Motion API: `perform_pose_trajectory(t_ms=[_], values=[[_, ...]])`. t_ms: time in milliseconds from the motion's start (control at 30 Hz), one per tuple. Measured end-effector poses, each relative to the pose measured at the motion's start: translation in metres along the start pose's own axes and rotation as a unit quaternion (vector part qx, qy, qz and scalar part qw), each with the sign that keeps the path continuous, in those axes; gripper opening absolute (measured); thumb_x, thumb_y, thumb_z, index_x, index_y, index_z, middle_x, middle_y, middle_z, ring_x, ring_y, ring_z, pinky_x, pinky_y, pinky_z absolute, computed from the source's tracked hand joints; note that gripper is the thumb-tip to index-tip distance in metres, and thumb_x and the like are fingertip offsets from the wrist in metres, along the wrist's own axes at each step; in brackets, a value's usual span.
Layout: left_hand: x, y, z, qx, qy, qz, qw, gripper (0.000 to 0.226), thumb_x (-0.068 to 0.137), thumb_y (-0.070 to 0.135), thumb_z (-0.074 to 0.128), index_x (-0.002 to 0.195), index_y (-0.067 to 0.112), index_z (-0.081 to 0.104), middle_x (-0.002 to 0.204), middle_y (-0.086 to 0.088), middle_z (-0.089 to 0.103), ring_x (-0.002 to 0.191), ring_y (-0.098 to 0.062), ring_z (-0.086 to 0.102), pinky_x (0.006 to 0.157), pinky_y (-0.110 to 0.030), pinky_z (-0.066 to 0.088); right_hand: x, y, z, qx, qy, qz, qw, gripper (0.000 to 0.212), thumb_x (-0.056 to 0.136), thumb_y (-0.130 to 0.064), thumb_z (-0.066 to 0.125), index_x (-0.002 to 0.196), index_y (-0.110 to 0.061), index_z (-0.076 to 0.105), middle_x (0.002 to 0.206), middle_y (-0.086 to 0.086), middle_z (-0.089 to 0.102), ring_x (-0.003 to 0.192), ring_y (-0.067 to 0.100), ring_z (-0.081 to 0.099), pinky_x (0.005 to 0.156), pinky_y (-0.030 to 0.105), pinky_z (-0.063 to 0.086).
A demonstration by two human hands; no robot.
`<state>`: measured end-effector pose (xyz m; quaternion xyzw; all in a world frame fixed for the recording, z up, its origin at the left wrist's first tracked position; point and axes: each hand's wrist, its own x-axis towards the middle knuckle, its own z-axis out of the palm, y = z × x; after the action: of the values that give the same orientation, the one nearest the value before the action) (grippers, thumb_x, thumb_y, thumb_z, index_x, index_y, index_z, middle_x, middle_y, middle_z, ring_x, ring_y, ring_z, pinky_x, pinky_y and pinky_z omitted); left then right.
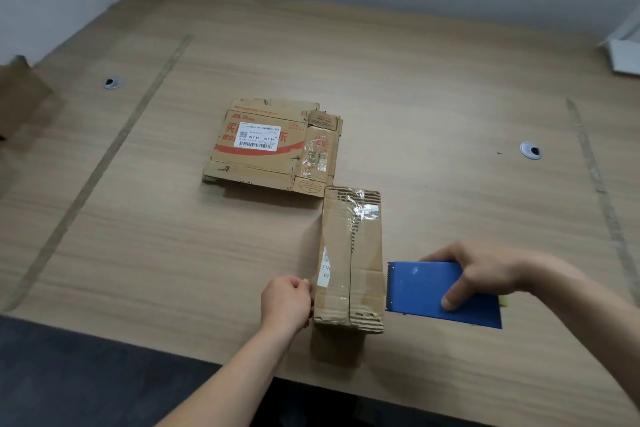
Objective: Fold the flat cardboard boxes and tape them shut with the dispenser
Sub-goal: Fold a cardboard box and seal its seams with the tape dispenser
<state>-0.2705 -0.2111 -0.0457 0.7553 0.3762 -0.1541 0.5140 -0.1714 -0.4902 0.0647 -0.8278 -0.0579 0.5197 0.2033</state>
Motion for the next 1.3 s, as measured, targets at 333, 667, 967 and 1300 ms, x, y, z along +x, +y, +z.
perform_pose_trajectory(t_ms=[333, 667, 967, 1300], values=[[-0.002, 0.009, -0.012, -0.109, -0.077, -0.140, 0.981, 0.018, 0.096, 0.021, 0.059, 0.100, 0.004, 0.063, 0.094, -0.028, 0.069, 0.071, -0.043, 0.072, 0.062, -0.046, 0.061, 0.006, -0.006, 0.000, -0.027, 0.006, -0.007, 1.000, 0.049, 0.076, -0.027, 0.084, 0.118, -0.045, 0.068, 0.103, -0.015, 0.072, 0.092, 0.008, 0.068, 0.070, 0.021, 0.051], [-0.014, 0.019, -0.001, 0.040, 0.014, -0.038, 0.998, 0.057, 0.092, 0.045, 0.052, 0.128, 0.003, 0.040, 0.133, -0.017, 0.055, 0.120, -0.037, 0.054, 0.098, -0.040, 0.045, 0.018, -0.022, 0.003, -0.033, 0.003, -0.029, 0.999, 0.048, 0.072, -0.030, 0.084, 0.116, -0.041, 0.069, 0.106, -0.011, 0.073, 0.096, 0.013, 0.069, 0.083, 0.034, 0.059], [0.002, -0.001, -0.014, -0.317, -0.054, -0.204, 0.925, 0.035, 0.099, 0.039, 0.054, 0.115, 0.008, 0.053, 0.105, -0.024, 0.066, 0.092, -0.037, 0.067, 0.072, -0.041, 0.053, 0.017, -0.019, 0.004, -0.038, 0.009, -0.029, 0.999, 0.046, 0.073, -0.028, 0.085, 0.116, -0.038, 0.070, 0.105, -0.011, 0.073, 0.096, 0.014, 0.069, 0.079, 0.030, 0.058], [-0.040, 0.014, 0.006, 0.363, -0.018, 0.513, 0.778, 0.094, 0.085, 0.066, 0.047, 0.158, 0.017, 0.014, 0.166, -0.007, -0.005, 0.152, -0.028, -0.013, 0.121, -0.049, -0.001, 0.019, -0.017, 0.004, -0.028, 0.011, -0.034, 0.999, 0.054, 0.062, -0.034, 0.084, 0.114, -0.040, 0.071, 0.101, -0.012, 0.075, 0.094, 0.014, 0.072, 0.082, 0.035, 0.061]])
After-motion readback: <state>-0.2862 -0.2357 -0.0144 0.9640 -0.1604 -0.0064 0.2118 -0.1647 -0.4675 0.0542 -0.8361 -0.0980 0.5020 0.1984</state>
